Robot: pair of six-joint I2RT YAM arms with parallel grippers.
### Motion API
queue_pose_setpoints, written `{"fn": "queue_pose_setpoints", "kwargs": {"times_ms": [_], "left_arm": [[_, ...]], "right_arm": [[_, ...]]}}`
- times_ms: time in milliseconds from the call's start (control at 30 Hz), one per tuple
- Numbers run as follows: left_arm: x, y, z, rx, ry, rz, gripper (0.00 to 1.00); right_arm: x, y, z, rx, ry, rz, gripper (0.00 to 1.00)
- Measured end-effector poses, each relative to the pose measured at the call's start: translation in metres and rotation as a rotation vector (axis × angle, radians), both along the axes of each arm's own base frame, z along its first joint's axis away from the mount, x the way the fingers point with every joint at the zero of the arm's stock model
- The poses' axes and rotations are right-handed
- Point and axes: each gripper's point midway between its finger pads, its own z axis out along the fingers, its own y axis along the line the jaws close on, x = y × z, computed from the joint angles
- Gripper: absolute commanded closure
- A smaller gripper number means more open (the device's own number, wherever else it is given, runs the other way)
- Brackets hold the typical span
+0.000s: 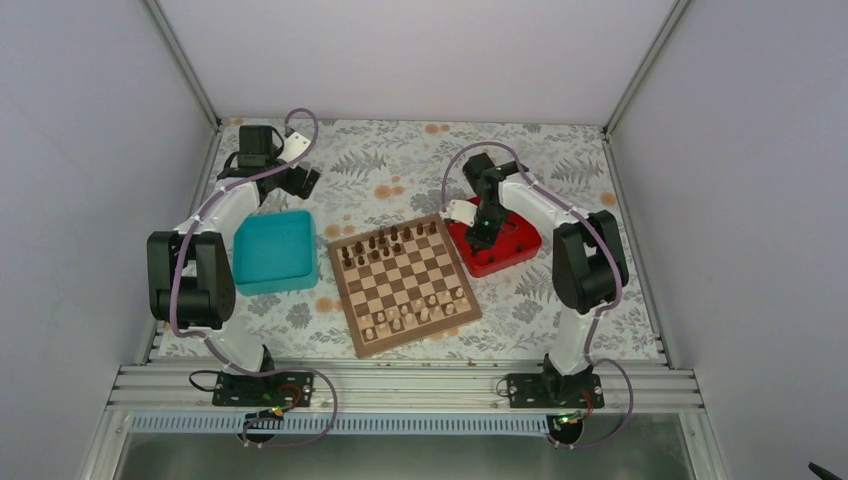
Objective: Set up the chess pieces on the board
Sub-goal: Pick up the chess piece from the storage box.
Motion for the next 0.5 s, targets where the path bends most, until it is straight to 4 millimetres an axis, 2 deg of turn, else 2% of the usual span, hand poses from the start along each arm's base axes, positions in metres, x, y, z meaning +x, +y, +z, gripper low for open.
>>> {"fn": "queue_pose_setpoints", "kwargs": {"times_ms": [500], "left_arm": [[0.0,0.001,0.0,0.005,0.0,0.006,0.0]], "right_arm": [[0.001,-0.012,-0.02,0.053,0.023,0.023,0.62]]}}
